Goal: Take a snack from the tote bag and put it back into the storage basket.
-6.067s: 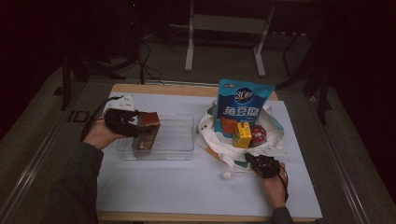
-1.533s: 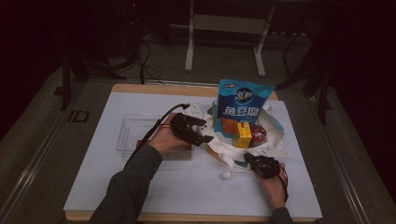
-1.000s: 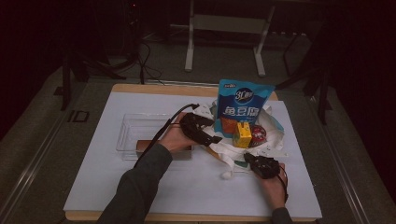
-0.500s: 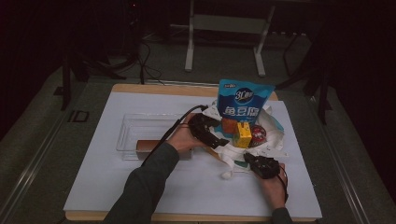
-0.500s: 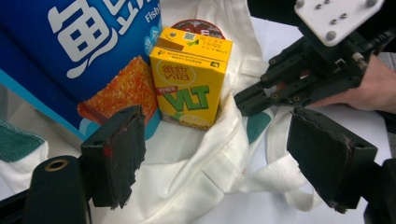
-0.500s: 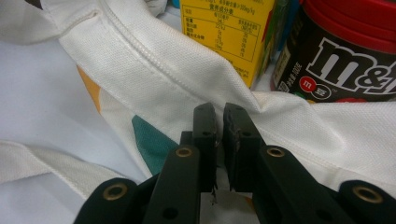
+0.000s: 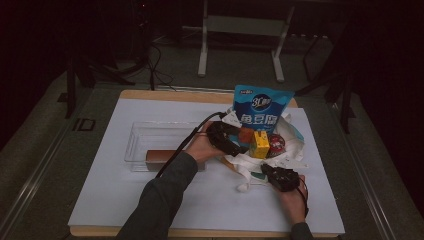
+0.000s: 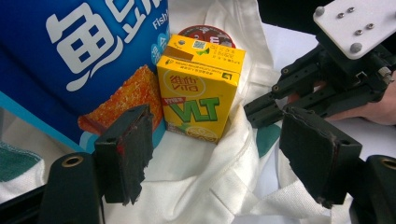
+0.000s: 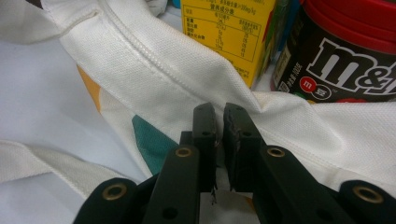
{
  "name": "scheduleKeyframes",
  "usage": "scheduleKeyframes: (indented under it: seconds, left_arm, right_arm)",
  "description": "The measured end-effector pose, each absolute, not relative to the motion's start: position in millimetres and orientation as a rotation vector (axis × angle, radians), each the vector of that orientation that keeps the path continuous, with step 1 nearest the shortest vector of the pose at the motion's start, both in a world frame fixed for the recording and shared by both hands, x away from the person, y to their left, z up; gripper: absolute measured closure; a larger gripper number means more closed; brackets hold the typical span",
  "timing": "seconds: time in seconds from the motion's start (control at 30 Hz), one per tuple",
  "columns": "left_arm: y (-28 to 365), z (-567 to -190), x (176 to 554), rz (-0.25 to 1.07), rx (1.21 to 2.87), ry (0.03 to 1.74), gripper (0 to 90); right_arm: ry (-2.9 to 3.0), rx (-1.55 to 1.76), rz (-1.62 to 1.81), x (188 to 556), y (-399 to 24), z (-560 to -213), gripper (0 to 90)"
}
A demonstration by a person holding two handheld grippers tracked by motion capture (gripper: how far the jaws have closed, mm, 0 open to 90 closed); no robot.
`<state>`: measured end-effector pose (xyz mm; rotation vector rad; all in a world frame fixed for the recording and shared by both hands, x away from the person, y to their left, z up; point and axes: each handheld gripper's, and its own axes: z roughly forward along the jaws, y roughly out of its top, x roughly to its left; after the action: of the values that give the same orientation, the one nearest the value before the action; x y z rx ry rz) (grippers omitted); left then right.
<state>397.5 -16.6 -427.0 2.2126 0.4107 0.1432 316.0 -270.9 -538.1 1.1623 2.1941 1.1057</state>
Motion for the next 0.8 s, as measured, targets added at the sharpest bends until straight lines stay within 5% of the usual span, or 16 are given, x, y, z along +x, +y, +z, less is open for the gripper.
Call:
scheduleKeyframes:
  seconds: [0.8]
  left_arm:
    - [-36, -438, 407, 0.168, 2.260, 0.401, 24.7]
  right_arm:
    - [2.196, 1.153, 1.099, 315, -270, -538, 81.7]
